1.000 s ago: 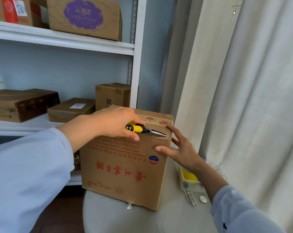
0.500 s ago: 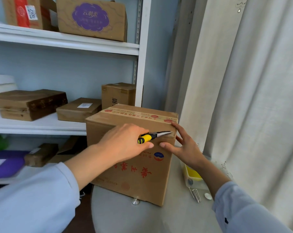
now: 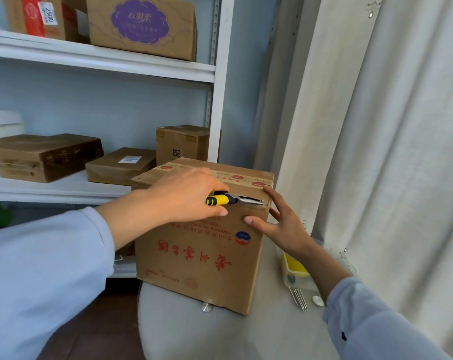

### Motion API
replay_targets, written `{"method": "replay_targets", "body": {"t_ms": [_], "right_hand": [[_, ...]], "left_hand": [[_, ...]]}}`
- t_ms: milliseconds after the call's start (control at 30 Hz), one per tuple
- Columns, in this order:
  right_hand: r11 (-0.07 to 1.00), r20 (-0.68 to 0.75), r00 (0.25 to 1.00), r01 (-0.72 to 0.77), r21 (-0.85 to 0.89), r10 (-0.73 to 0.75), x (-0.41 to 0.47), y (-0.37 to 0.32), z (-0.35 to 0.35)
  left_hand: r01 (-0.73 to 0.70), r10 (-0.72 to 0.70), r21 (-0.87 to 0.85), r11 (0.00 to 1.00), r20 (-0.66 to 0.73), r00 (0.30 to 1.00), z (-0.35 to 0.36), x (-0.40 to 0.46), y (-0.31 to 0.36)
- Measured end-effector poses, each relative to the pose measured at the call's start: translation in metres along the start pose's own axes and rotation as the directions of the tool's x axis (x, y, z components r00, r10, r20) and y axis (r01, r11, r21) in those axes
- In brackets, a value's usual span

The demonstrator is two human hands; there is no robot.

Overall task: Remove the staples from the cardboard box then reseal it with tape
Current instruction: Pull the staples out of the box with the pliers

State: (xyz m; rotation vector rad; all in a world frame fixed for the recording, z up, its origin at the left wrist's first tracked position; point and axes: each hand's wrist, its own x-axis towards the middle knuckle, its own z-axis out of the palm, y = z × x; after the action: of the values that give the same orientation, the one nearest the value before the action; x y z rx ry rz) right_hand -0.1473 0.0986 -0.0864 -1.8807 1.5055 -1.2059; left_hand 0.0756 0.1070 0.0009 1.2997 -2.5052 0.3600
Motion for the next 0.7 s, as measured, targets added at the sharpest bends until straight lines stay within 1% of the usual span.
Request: {"method": "replay_targets", "body": {"t_ms": [67, 167, 300, 400, 567, 633, 700], "right_hand": [[1.000, -0.002, 1.000, 0.002, 0.001, -0.002, 0.000, 0.001, 0.000], [1.000, -0.003, 1.000, 0.004, -0.003, -0.004, -0.001, 0.001, 0.001], [1.000, -0.005, 1.000, 0.010, 0.004, -0.010, -0.001, 0.000, 0.001], [1.000, -0.013, 1.000, 0.015, 0.020, -0.014, -0.001, 0.001, 0.002], [0.999, -0.022, 0.999, 0.027, 0.030, -0.026, -0.001, 0.000, 0.003], [0.999, -0.021, 0.999, 0.028, 0.027, -0.028, -0.002, 0.000, 0.003], [0.999, -0.020, 0.999, 0.031, 0.027, -0.031, -0.001, 0.001, 0.003]], "left_hand": [[-0.034, 0.035, 0.036, 0.999, -0.027, 0.999, 0.001, 0.000, -0.003], [-0.037, 0.042, 0.072, 0.997, -0.072, 0.997, 0.009, -0.001, -0.005], [-0.001, 0.005, 0.046, 0.999, -0.088, 0.996, 0.016, -0.004, -0.003], [0.054, -0.055, -0.019, 0.998, -0.095, 0.994, 0.022, -0.011, 0.005], [0.130, -0.146, -0.087, 0.988, -0.213, 0.966, 0.038, -0.032, 0.029], [0.142, -0.158, -0.083, 0.986, -0.230, 0.960, 0.038, -0.034, 0.031], [0.140, -0.146, -0.044, 0.989, -0.199, 0.969, 0.032, -0.031, 0.027]]}}
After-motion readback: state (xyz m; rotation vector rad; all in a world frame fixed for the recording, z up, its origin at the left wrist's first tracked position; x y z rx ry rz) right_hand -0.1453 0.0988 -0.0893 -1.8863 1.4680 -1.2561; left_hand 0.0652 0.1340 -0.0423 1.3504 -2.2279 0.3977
